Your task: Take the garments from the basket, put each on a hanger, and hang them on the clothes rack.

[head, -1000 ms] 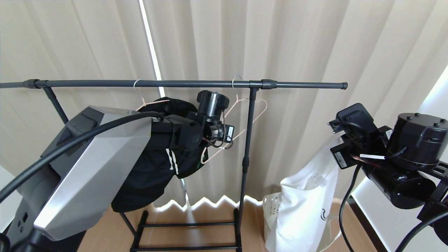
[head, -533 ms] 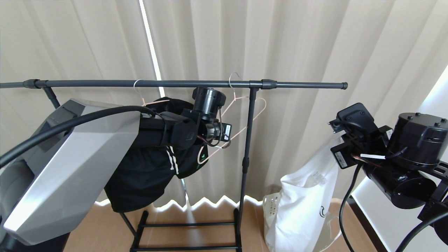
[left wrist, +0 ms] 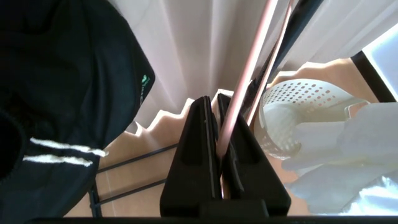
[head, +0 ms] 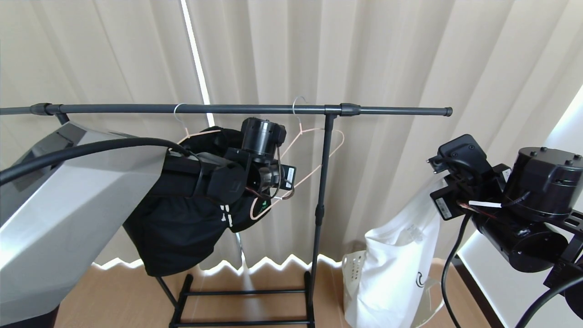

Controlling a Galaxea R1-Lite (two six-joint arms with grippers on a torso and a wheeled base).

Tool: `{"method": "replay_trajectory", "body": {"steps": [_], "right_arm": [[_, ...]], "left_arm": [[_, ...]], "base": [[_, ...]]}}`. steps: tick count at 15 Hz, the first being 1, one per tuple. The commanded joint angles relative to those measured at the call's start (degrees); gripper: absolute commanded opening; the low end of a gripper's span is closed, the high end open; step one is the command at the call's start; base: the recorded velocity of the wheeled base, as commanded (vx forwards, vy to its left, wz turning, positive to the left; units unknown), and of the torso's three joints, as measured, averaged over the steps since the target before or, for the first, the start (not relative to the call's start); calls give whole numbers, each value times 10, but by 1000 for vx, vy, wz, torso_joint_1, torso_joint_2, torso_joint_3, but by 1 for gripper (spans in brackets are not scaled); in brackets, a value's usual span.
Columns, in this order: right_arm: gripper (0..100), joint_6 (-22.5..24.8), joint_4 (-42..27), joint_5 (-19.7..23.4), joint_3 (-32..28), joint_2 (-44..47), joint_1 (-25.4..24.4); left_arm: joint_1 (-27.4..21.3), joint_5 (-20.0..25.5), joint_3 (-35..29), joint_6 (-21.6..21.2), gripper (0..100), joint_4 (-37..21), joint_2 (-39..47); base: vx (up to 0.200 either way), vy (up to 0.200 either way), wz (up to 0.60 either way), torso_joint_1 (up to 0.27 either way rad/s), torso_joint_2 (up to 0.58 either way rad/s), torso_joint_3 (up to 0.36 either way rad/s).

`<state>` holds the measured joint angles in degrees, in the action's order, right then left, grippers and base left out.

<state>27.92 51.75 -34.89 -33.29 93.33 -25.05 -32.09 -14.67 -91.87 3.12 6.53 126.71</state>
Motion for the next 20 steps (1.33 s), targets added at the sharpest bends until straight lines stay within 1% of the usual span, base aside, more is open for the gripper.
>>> {"method": "replay_trajectory", "body": {"steps": [1,3,4,7,11,12,14,16,17,18,19,20], "right_arm": [[0,0,0,0,1,1,-1],[0,0,0,0,2,2,-2],[0,-1,0,0,2,2,-3],[0,-1,0,0,9,2,-3],[0,-1,0,0,9,4,-3],[0,-1,1,1,8,13,-3],[0,-2,3,1,3,25,-15],[0,-1,46,-1,3,34,-38],[0,-1,63,-2,2,38,-48],[0,-1,76,-3,2,39,-58],[0,-1,82,-3,-7,38,-67],[0,-1,81,-3,-24,41,-75]], "left_arm": [[4,0,64,-1,0,26,-46],[10,0,101,-1,0,49,-66],[13,1,150,-2,0,76,-88],[28,1,259,-5,0,142,-136],[46,4,386,-6,0,213,-196],[48,5,447,-6,0,248,-223],[48,7,529,-6,0,305,-264],[45,10,616,-10,0,357,-308],[45,11,649,-19,0,379,-328],[44,21,680,-29,0,399,-348],[42,57,737,-46,0,426,-383],[42,81,770,-62,0,438,-401]], "base": [[0,0,0,0,0,0],[0,0,0,0,0,0],[0,0,0,0,0,0],[0,0,0,0,0,0],[0,0,0,0,0,0],[0,0,0,0,0,0],[0,0,0,0,0,0],[0,0,0,0,0,0],[0,0,0,0,0,0],[0,0,0,0,0,0],[0,0,0,0,0,0],[0,0,0,0,0,0]]}}
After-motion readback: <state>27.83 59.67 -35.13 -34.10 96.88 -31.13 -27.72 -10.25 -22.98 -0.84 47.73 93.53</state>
